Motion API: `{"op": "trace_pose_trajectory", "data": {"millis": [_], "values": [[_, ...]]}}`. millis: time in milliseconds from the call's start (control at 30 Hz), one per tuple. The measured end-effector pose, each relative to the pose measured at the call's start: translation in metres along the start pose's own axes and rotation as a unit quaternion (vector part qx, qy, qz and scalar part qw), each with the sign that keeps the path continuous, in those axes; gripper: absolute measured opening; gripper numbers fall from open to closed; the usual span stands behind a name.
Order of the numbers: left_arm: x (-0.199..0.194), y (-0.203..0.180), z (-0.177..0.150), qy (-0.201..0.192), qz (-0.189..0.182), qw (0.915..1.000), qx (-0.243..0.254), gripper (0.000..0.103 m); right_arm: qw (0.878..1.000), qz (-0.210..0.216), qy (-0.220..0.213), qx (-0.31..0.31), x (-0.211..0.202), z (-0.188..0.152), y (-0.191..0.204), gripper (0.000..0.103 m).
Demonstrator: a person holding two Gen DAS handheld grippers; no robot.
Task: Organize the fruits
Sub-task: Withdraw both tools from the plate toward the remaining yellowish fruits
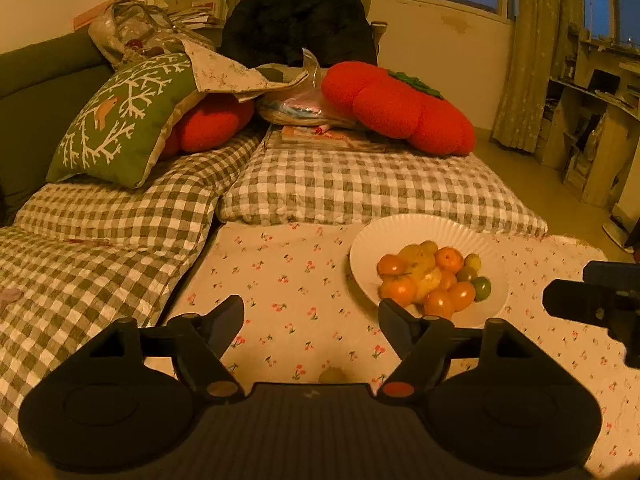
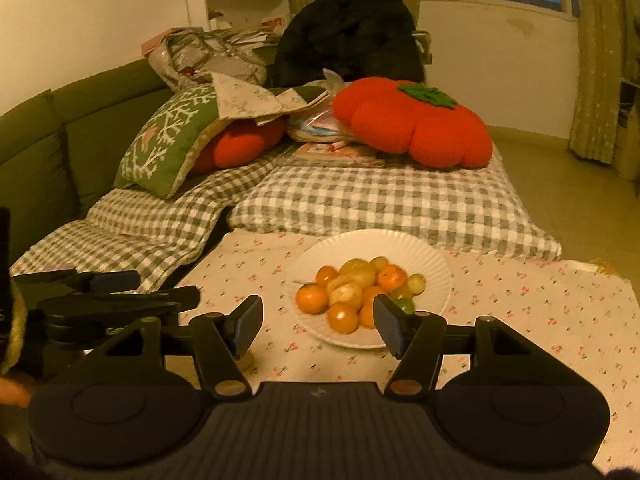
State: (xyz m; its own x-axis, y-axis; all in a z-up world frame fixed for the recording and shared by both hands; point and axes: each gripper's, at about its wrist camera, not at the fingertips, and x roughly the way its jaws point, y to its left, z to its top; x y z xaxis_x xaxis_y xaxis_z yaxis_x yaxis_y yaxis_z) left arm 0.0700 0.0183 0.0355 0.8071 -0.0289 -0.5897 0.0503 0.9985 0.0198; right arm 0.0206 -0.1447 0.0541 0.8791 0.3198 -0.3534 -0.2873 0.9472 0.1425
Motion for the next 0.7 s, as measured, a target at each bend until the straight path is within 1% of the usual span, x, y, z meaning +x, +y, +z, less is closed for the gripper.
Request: {"op": "trace_pose_trajectory", "data": {"millis": [200,400,533,667,700], "values": [[0.005,0.004,-0.006,0.012,0.004,0.9999,-0.001,0.066,1.0,0.0,0.011,-0.01,0.007,-0.005,0.005,0.059],[0.013,0.006,-0.01,0.026,0.007,0.9996,0.002,0.068,0.999,-0.001,0.026,-0.018,0.019,-0.016,0.008,0.062],[0.019,0.009,-0.012,0.037,0.007,0.9993,-0.001,0.073,0.999,0.005,0.037,-0.021,0.031,-0.023,0.01,0.065],[0.025,0.013,-0.013,0.048,0.006,0.9988,-0.003,0.074,0.998,0.006,0.043,-0.037,0.043,-0.03,0.015,0.066],[0.026,0.015,-0.013,0.053,0.003,0.9986,-0.006,0.076,0.998,0.008,0.044,-0.038,0.045,-0.031,0.016,0.066]]}}
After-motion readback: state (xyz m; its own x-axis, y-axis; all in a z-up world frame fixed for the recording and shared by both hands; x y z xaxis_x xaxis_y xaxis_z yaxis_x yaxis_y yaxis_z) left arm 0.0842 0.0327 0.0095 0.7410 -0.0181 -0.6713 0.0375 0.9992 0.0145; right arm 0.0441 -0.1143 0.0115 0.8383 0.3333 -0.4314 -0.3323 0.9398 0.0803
